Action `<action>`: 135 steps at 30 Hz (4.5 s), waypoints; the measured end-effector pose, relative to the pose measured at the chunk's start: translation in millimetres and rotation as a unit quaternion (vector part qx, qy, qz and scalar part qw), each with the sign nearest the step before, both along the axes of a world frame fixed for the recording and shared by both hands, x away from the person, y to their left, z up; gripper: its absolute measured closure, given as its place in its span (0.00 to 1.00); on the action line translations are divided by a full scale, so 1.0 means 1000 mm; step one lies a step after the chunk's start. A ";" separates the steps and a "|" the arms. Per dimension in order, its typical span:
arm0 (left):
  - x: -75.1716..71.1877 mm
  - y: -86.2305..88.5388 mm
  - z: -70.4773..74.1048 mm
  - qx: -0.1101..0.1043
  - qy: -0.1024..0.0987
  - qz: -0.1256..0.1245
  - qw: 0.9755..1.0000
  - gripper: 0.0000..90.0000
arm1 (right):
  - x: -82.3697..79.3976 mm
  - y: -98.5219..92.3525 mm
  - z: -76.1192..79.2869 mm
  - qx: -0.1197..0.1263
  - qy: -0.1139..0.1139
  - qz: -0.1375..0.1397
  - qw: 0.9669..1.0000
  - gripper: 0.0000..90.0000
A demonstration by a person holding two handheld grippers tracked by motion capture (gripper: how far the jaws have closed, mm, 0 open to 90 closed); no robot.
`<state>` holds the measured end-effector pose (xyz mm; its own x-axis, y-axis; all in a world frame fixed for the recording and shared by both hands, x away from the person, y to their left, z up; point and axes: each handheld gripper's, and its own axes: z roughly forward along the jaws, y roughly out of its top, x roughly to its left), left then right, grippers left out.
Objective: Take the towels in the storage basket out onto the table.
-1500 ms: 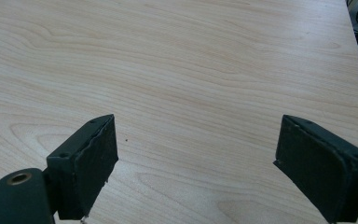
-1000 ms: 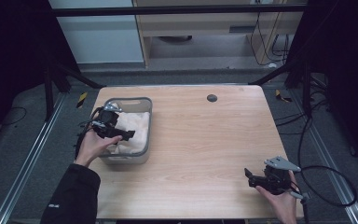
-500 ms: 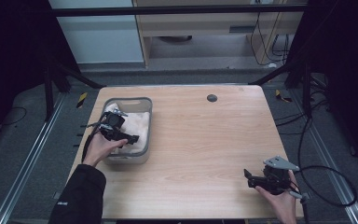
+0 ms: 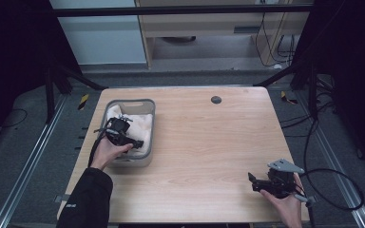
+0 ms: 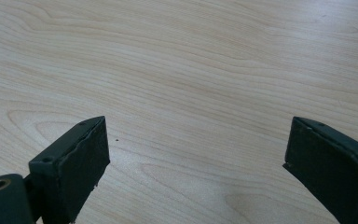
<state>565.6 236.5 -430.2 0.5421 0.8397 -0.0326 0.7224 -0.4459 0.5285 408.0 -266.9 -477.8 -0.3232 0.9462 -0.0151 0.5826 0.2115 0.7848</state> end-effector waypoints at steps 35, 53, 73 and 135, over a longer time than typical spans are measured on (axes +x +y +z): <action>-0.015 0.014 0.038 -0.024 -0.034 0.032 0.999 0.77 | 0.000 -0.001 0.000 -0.001 0.001 0.002 1.000 0.09; -0.037 0.019 0.094 -0.031 -0.107 0.022 0.994 0.78 | 0.000 -0.001 0.000 -0.001 0.002 0.001 1.000 0.09; -0.048 0.015 0.133 -0.058 -0.140 0.006 0.988 0.78 | 0.000 -0.001 0.000 0.000 0.002 0.002 1.000 0.10; -0.091 -0.007 0.234 -0.087 -0.197 -0.067 0.974 0.77 | 0.000 -0.003 0.001 0.004 0.000 -0.002 1.000 0.10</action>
<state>474.4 229.6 -195.8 0.6459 0.7607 0.0648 0.3895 -0.4013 0.8290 407.9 -269.5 -476.4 -0.3187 0.9478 -0.0085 0.5829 0.2031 0.7868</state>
